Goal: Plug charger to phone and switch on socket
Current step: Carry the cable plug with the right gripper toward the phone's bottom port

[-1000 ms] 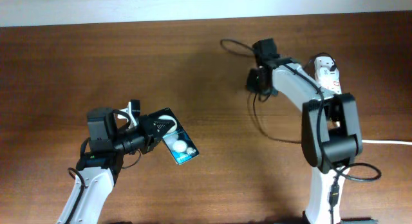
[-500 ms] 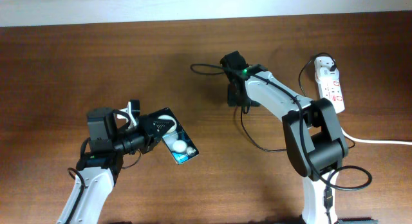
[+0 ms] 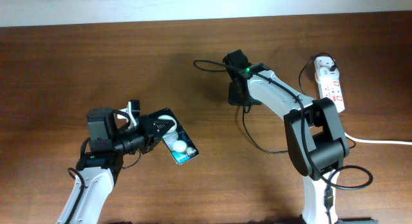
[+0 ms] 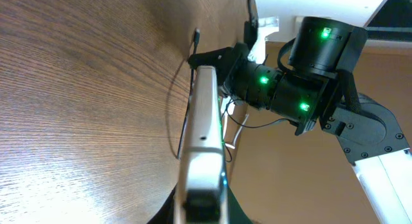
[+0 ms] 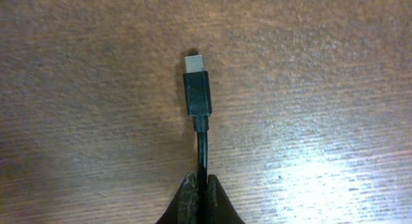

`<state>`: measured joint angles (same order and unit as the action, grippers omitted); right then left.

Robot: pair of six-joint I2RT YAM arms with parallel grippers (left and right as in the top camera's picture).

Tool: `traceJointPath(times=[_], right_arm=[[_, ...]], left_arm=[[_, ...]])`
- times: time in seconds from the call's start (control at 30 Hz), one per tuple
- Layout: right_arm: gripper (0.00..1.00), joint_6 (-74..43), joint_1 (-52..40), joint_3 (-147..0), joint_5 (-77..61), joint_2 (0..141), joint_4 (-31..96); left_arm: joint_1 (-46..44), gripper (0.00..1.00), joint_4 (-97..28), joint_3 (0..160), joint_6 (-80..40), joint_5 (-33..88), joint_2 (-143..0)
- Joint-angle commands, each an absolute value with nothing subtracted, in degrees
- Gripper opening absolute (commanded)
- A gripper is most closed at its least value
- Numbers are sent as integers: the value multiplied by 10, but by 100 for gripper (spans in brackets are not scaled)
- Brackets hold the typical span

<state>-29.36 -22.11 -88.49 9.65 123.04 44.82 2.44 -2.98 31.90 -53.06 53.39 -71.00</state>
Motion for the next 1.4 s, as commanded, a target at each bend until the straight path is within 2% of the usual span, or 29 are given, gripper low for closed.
traceJointPath(times=[0.0, 0.33, 0.47, 0.57, 0.8, 1.07, 1.2, 1.37], right_arm=[[4, -294, -220, -908, 73, 1187, 479], [4, -277, -221, -910, -49, 911, 662], [4, -253, -224, -909, -97, 811, 752], [4, -253, -266, -895, -97, 756, 786], [4, -327, -420, -784, -89, 689, 727], [4, -434, -593, -725, 44, 686, 672], [4, -440, -647, -716, 90, 688, 619], [4, -456, -657, -715, 90, 703, 606]], left_arm=[[26, 0, -27, 323, -522, 566, -709], [26, 0, 60, 324, -563, 623, -722], [26, 0, 205, 324, -640, 677, -764], [22, 0, 320, 324, -714, 695, -799], [-4, 0, 390, 324, -780, 695, -809], [-3, 0, 390, 324, -780, 682, -809], [-3, 0, 390, 324, -780, 684, -809], [-3, 0, 390, 324, -783, 694, -809]])
